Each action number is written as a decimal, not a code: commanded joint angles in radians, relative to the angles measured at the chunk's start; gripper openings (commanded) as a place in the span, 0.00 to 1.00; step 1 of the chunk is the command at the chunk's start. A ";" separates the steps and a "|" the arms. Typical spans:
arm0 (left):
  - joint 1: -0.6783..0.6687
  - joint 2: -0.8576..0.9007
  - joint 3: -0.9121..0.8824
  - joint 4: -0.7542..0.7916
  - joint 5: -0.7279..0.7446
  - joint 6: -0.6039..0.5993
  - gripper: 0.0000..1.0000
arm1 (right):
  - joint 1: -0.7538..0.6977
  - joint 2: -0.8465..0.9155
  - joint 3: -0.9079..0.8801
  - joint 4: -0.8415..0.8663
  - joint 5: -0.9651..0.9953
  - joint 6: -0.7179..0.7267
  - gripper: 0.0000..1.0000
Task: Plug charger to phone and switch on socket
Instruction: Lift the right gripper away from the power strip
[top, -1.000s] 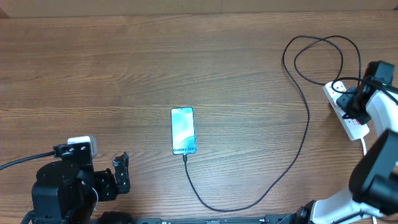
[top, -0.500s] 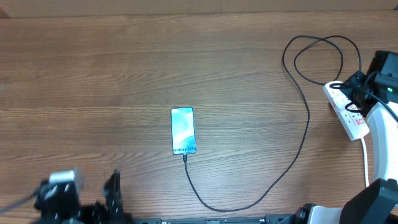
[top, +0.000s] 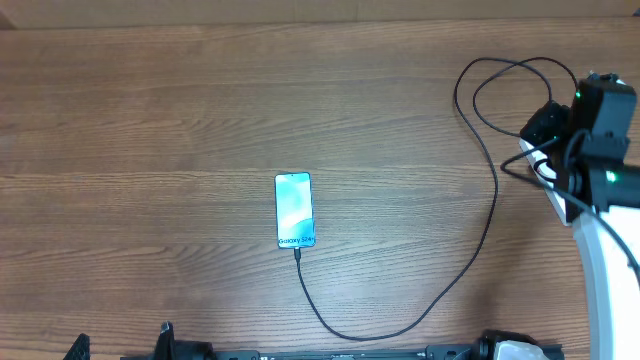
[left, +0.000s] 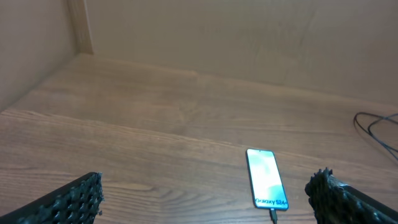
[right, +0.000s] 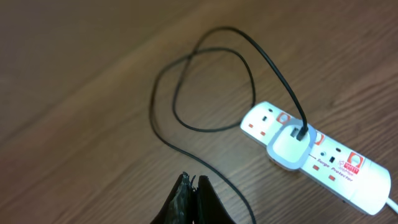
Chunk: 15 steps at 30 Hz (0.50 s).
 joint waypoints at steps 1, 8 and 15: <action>-0.002 -0.029 -0.003 0.000 -0.018 -0.014 1.00 | 0.014 -0.107 0.011 0.009 0.004 -0.003 0.04; -0.002 -0.055 -0.003 -0.006 -0.020 -0.014 1.00 | 0.014 -0.317 0.018 0.093 0.003 -0.003 0.04; 0.001 -0.081 -0.003 -0.010 -0.020 -0.014 1.00 | 0.014 -0.427 0.018 0.248 0.003 -0.003 0.04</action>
